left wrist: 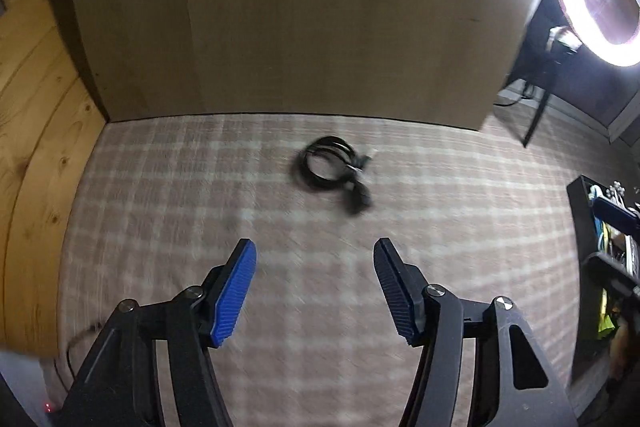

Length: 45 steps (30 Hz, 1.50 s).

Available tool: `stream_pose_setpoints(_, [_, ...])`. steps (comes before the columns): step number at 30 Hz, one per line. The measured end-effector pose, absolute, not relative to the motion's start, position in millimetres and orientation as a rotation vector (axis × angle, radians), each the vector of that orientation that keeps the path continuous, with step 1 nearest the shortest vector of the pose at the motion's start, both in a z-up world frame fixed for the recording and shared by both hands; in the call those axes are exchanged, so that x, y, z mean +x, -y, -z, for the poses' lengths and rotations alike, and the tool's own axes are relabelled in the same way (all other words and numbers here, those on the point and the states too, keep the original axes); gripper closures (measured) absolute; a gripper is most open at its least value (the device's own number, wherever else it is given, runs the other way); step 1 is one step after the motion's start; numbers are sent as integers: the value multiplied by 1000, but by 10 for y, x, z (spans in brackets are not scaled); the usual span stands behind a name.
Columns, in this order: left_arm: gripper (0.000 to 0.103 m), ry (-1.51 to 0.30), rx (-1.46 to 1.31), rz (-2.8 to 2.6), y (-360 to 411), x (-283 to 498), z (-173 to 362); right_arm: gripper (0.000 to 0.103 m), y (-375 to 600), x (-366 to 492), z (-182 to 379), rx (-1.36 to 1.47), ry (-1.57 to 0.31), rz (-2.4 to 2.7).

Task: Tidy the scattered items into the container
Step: 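Move both open grippers back to the black cable on the carpet, then grasp the black cable with both grippers side by side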

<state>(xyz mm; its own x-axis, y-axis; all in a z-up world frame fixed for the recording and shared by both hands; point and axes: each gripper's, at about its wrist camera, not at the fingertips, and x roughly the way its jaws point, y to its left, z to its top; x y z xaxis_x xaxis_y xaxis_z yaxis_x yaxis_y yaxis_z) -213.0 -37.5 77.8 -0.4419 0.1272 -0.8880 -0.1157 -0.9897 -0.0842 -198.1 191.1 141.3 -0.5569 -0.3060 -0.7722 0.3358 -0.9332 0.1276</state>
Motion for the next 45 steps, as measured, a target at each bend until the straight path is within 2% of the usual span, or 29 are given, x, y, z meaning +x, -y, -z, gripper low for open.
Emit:
stream_pose_setpoints(1, [46, 7, -1567, -2538, 404, -2204, -732, 36, -1783, -2087, -1352, 1239, -59, 2470])
stream_pose_setpoints(3, [54, -17, -1557, -2498, 447, -2378, -614, 39, -1582, -2303, -1213, 1274, -71, 2433])
stream_pose_setpoints(5, [57, -52, -1565, -2438, 440, -2585, -459, 39, -1411, -2489, -1068, 1308, -78, 2398])
stream_pose_setpoints(9, [62, -116, -1574, -2360, 359, -2882, -232, 56, -1173, -2795, -766, 1390, -82, 2335])
stream_pose_setpoints(15, [63, -165, -1551, -2242, 310, -3113, -3, 57, -1069, -3101, -462, 1459, -81, 2281])
stream_pose_setpoints(23, [64, -282, -1498, -2107, 165, -3205, 89, 57, -930, -3268, -281, 1484, -220, 2212])
stream_pose_setpoints(27, [64, -326, -1469, -2078, 48, -3217, 105, 57, -837, -3281, -243, 1451, -308, 2209])
stream_pose_setpoints(30, [70, -322, -1469, -2089, -11, -3215, 111, 68, -814, -3265, -251, 1439, -335, 2223])
stream_pose_setpoints(31, [73, -326, -1469, -2103, -12, -3211, 112, 71, -830, -3259, -256, 1438, -329, 2224])
stream_pose_setpoints(32, [82, -329, -1468, -2118, -3, -3204, 114, 72, -859, -3251, -262, 1440, -314, 2224])
stream_pose_setpoints(33, [90, -320, -1471, -2127, 16, -3200, 116, 82, -891, -3245, -267, 1444, -299, 2223])
stream_pose_setpoints(34, [91, -291, -1481, -2129, 47, -3198, 117, 86, -934, -3239, -273, 1451, -269, 2217])
stream_pose_setpoints(37, [92, -186, -1507, -2099, 119, -3139, 125, 89, -1039, -3198, -279, 1468, -191, 2191])
stream_pose_setpoints(45, [92, -197, -1476, -2110, -21, -2718, -62, 92, -1241, -2802, -516, 1424, -154, 2209])
